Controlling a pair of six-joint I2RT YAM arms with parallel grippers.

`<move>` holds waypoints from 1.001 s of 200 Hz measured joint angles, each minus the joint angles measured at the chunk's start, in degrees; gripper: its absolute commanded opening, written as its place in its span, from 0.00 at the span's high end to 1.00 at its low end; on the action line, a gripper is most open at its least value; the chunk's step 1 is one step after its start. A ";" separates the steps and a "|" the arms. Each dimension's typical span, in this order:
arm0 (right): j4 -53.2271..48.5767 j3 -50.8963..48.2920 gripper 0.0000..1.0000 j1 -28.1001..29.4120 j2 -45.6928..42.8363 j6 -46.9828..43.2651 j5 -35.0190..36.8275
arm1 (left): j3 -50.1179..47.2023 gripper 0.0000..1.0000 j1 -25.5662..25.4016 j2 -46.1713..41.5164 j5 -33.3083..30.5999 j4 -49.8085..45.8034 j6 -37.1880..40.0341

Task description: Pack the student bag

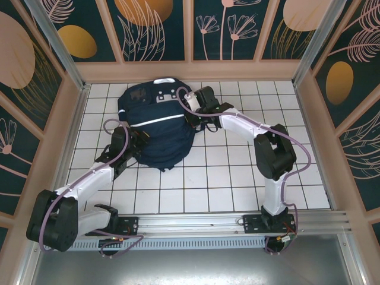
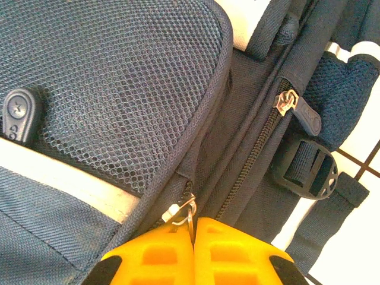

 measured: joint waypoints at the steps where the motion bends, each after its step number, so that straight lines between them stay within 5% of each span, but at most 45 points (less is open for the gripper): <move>1: 0.00 0.00 1.00 -0.07 0.00 0.00 -0.09 | 0.04 0.95 0.00 0.00 0.00 -0.02 0.04; 45: 2.99 -5.35 1.00 -0.31 -2.86 2.47 -0.52 | 2.40 0.94 0.11 1.40 1.16 -3.50 4.24; 132: 3.26 -22.38 1.00 -4.59 -27.52 8.61 4.42 | 5.46 0.87 1.18 5.29 5.86 -7.23 12.44; 142: 3.21 -22.40 0.94 -4.57 -26.77 9.20 4.90 | 5.64 0.78 1.20 5.64 6.12 -7.28 12.83; 171: 2.84 -22.62 0.54 -4.57 -25.11 12.66 6.38 | 6.73 0.41 1.18 5.70 6.25 -8.59 14.03; 200: 3.41 -23.96 0.31 -4.68 -27.10 17.40 10.99 | 8.81 0.22 1.20 2.84 3.74 -12.37 15.47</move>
